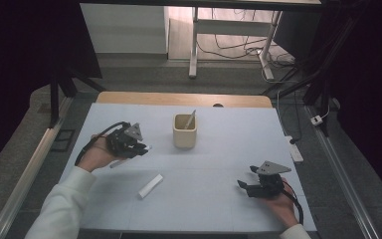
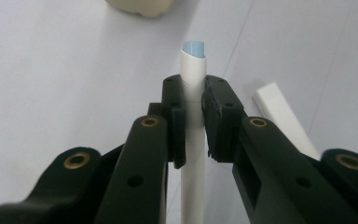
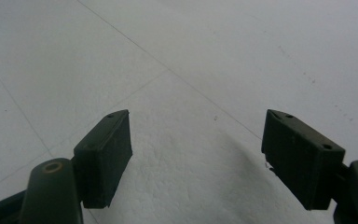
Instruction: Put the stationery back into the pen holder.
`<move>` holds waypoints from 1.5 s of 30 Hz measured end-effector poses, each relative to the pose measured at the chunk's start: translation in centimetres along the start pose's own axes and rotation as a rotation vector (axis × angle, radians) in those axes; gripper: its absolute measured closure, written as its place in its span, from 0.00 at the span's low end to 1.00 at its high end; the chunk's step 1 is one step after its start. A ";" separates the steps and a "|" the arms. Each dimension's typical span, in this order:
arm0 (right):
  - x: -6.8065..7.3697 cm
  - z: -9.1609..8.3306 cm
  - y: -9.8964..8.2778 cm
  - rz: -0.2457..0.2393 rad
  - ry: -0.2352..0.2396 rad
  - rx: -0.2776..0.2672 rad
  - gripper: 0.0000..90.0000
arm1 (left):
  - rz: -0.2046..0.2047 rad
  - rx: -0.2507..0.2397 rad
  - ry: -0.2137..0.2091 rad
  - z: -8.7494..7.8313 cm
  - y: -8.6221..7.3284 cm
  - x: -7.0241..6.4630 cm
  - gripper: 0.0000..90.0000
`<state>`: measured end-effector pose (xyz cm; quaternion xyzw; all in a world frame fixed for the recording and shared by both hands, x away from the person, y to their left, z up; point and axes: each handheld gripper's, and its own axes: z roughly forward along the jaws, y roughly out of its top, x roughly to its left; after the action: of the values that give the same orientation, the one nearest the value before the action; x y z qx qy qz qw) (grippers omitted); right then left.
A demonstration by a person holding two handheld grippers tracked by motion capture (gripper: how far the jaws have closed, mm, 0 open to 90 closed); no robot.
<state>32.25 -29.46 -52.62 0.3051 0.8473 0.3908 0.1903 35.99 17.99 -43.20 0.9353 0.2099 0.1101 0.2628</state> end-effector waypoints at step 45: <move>0.0 -0.2 0.1 0.009 0.002 -0.013 0.26 | -0.193 -0.261 0.116 -2.4 1.6 -0.2 0.87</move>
<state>32.17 -29.55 -52.43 0.3074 0.8436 0.3974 0.1895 35.59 17.70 -40.30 0.8610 0.2973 0.1644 0.3786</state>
